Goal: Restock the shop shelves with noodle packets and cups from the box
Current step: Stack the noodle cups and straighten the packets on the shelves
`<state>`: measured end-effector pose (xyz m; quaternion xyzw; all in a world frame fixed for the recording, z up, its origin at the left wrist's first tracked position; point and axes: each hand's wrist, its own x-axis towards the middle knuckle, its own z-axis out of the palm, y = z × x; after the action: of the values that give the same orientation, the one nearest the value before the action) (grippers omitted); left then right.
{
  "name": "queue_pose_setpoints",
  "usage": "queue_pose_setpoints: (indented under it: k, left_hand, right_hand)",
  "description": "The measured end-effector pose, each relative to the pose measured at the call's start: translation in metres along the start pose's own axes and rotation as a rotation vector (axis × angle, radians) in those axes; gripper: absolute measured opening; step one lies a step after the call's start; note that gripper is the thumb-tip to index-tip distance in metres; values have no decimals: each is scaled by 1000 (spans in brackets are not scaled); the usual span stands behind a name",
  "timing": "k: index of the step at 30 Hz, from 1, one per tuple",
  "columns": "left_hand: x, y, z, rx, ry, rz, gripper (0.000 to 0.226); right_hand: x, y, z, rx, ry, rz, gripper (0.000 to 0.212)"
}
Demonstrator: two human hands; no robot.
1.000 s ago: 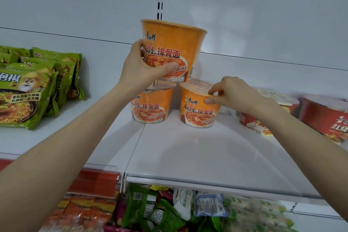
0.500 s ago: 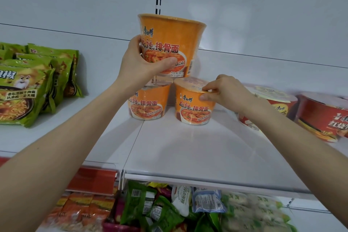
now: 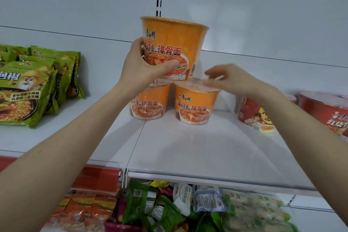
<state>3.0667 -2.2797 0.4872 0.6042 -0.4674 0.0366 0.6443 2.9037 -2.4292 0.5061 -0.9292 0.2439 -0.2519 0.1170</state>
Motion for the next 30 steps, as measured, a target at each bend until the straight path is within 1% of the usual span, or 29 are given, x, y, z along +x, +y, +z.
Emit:
queue_pose_setpoints:
  k: [2, 3, 4, 7, 9, 12, 15, 17, 18, 19, 20, 21, 22, 23, 24, 26, 27, 28, 30]
  left_hand:
    - [-2, 1, 1, -11, -2, -2, 77]
    - [-3, 2, 3, -13, -1, -4, 78]
    - [-5, 2, 5, -12, 5, -5, 79]
    - [-10, 7, 13, -17, 73, -9, 84]
    - [-12, 11, 16, -19, 109, -1, 87]
    - [-15, 15, 16, -17, 117, -6, 89]
    - [-15, 20, 11, 13, 59, -35, 90]
    - [-24, 22, 9, 118, 34, -67, 91]
    - [-34, 20, 8, 202, 36, -48, 85]
    - [-46, 17, 7, 275, 36, 24, 73]
    - [-58, 13, 6, 318, 0, 119, 57]
    - [-70, 7, 5, 347, -86, 200, 42]
    - [-79, 1, 4, 380, -208, 246, 33]
    - [-86, -6, 4, 447, -345, 247, 30]
    - [-92, -13, 6, 552, -486, 208, 37]
    - [-99, -26, 11, 764, -737, 63, 52]
    - [-101, -29, 12, 799, -808, 3, 56]
    - [-102, -32, 14, 801, -844, -39, 58]
    - [-102, -35, 15, 792, -853, -61, 58]
  right_hand:
    - [5, -9, -18, 226, 233, -30, 42]
    - [6, -16, -26, 320, 306, -52, 43]
    - [8, -24, -32, 381, 328, -65, 47]
    - [11, -43, -39, 397, 241, -102, 57]
    - [12, -52, -37, 418, 197, -125, 58]
    - [13, -59, -33, 424, 264, -188, 51]
    - [15, -58, -30, 480, 279, -199, 44]
    - [18, -54, -27, 504, 298, -188, 43]
    - [20, -51, -25, 519, 313, -175, 44]
    - [21, -48, -24, 535, 322, -158, 46]
    - [23, -44, -23, 550, 319, -140, 47]
    - [26, -41, -21, 560, 308, -126, 47]
    - [28, -37, -20, 560, 293, -115, 48]
    - [29, -34, -18, 554, 274, -105, 49]
    - [31, -32, -16, 544, 255, -96, 50]
    - [35, -28, -10, 523, 228, -81, 51]
    - [36, -26, -7, 516, 221, -74, 52]
    - [37, -24, -4, 516, 219, -66, 52]
    - [39, -22, 3, 530, 219, -51, 52]
